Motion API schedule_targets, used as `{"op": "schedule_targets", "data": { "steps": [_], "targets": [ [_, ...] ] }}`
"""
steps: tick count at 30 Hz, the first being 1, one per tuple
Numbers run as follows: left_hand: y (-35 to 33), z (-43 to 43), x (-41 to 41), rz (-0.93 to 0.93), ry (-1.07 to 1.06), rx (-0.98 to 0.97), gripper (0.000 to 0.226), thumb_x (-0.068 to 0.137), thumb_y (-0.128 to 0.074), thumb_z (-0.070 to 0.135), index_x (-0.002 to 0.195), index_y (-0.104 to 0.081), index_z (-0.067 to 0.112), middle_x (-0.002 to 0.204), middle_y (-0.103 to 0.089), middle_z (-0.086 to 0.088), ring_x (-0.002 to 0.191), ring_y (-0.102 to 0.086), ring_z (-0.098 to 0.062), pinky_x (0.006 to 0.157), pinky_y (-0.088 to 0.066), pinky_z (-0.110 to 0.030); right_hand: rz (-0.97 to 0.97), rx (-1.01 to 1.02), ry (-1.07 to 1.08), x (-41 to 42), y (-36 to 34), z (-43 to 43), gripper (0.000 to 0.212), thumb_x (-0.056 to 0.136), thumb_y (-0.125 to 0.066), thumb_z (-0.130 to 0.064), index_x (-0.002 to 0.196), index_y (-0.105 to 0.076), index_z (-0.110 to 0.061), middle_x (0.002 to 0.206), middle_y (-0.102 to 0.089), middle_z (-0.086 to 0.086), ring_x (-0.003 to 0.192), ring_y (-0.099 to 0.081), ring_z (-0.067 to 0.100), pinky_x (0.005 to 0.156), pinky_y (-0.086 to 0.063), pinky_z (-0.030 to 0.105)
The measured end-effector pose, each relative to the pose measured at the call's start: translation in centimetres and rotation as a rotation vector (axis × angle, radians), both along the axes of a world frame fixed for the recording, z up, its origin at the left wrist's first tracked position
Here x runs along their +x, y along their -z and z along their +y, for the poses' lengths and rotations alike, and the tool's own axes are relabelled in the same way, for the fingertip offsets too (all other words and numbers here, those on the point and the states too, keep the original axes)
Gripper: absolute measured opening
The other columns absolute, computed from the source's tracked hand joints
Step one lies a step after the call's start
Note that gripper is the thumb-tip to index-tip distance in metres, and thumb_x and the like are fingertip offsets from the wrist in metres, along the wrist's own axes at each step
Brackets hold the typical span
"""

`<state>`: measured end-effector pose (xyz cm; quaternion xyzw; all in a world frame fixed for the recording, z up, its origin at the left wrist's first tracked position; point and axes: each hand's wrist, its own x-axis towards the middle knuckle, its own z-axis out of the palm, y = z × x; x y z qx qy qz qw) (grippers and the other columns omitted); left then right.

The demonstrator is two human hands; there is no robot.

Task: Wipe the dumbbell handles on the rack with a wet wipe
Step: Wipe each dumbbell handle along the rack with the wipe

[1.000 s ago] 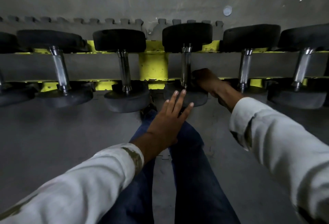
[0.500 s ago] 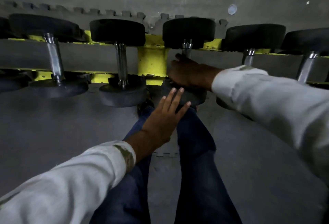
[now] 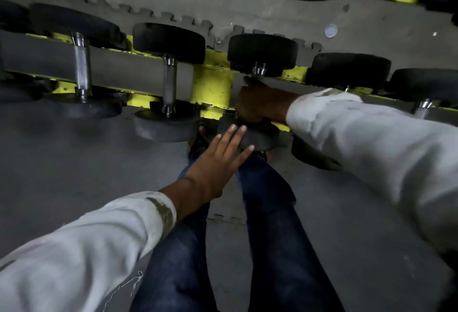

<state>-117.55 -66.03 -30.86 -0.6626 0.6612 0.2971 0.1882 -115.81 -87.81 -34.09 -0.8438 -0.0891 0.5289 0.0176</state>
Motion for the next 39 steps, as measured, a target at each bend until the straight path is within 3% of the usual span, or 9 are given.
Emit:
{"op": "schedule_targets", "data": {
  "steps": [4, 11, 15, 21, 25, 28, 31, 34, 39],
  "targets": [
    [0.2, 0.0, -0.1, -0.030, -0.020, -0.025, 0.117, 0.083, -0.075, 0.045, 0.164, 0.004, 0.014, 0.156, 0.035, -0.036, 0.154, 0.003, -0.051, 0.123, -0.021, -0.057, -0.036, 0.051, -0.115, 0.8, 2.1, 1.0, 0.029, 0.095, -0.048, -0.012, 0.117, -0.068, -0.009, 0.137, -0.059, 0.017, 0.135, -0.048, 0.034, 0.121, -0.020, 0.045],
    [-1.1, -0.3, -0.4, -0.059, 0.044, 0.011, 0.074, 0.103, -0.023, 0.020, 0.158, 0.025, 0.010, 0.152, 0.037, -0.037, 0.151, 0.015, -0.054, 0.125, -0.013, -0.057, -0.754, 0.193, -0.325, -4.5, 1.7, -2.4, 0.020, 0.093, -0.057, -0.012, 0.078, -0.069, -0.015, 0.084, -0.067, 0.005, 0.094, -0.056, 0.032, 0.085, -0.040, 0.043],
    [-1.8, -0.8, -0.4, -0.040, 0.070, 0.087, 0.074, 0.092, -0.008, 0.018, 0.155, 0.030, 0.010, 0.148, 0.041, -0.038, 0.149, 0.020, -0.054, 0.126, -0.006, -0.057, -0.971, 0.096, -0.173, -5.5, 3.3, -5.9, 0.031, 0.100, -0.039, -0.010, 0.108, -0.069, -0.013, 0.111, -0.070, 0.007, 0.101, -0.066, 0.031, 0.077, -0.054, 0.040],
    [-2.1, -1.1, -0.2, -0.033, 0.000, 0.117, 0.088, 0.104, -0.035, 0.029, 0.151, 0.037, 0.008, 0.149, 0.040, -0.039, 0.148, 0.022, -0.056, 0.126, -0.007, -0.058, -0.943, 0.259, -0.250, -8.9, 2.8, -3.0, 0.018, 0.092, -0.063, -0.018, 0.109, -0.067, -0.014, 0.117, -0.064, 0.007, 0.107, -0.062, 0.026, 0.070, -0.050, 0.032],
    [-3.1, -2.0, -0.2, -0.030, 0.033, 0.187, 0.100, 0.103, -0.049, 0.038, 0.154, 0.032, 0.008, 0.150, 0.040, -0.038, 0.148, 0.024, -0.055, 0.126, -0.004, -0.057, -0.925, 0.255, 0.527, -9.2, 3.8, -0.6, 0.018, 0.094, -0.065, -0.026, 0.107, -0.060, -0.014, 0.113, -0.059, 0.008, 0.095, -0.063, 0.027, 0.060, -0.045, 0.032],
    [-2.2, -1.2, -0.5, -0.039, 0.018, 0.119, 0.095, 0.103, -0.042, 0.035, 0.152, 0.034, 0.008, 0.149, 0.040, -0.039, 0.148, 0.022, -0.056, 0.125, -0.006, -0.059, -0.783, 0.249, 1.320, -10.0, 3.8, 0.8, 0.019, 0.096, -0.055, -0.022, 0.113, -0.062, -0.015, 0.109, -0.068, 0.009, 0.092, -0.067, 0.026, 0.072, -0.050, 0.033],
    [-0.8, -0.3, -0.6, -0.042, -0.005, -0.001, 0.078, 0.102, -0.024, 0.027, 0.153, 0.031, 0.006, 0.150, 0.036, -0.042, 0.149, 0.014, -0.058, 0.125, -0.014, -0.058, -0.600, 0.279, 1.704, -9.1, 4.6, 1.1, 0.022, 0.098, -0.053, -0.013, 0.111, -0.070, -0.009, 0.111, -0.072, 0.012, 0.099, -0.067, 0.027, 0.082, -0.047, 0.026],
    [0.0, 0.1, -0.5, -0.011, -0.008, 0.012, 0.084, 0.100, -0.029, 0.027, 0.153, 0.033, 0.006, 0.149, 0.040, -0.042, 0.147, 0.018, -0.058, 0.125, -0.013, -0.059, -0.280, 0.561, 2.152, -6.7, 5.7, -0.4, 0.028, 0.103, -0.047, -0.010, 0.122, -0.065, 0.000, 0.106, -0.065, 0.013, 0.092, -0.060, 0.024, 0.077, -0.046, 0.028],
    [-0.6, -0.7, -0.5, 0.004, 0.013, 0.113, 0.121, 0.095, -0.061, 0.047, 0.150, 0.039, 0.009, 0.143, 0.050, -0.037, 0.147, 0.026, -0.055, 0.126, -0.001, -0.059, -0.138, 1.085, 2.746, -2.5, 5.5, -3.5, 0.038, 0.106, -0.032, -0.021, 0.114, -0.063, -0.001, 0.104, -0.068, 0.019, 0.087, -0.070, 0.034, 0.080, -0.054, 0.042]
  ]
}}
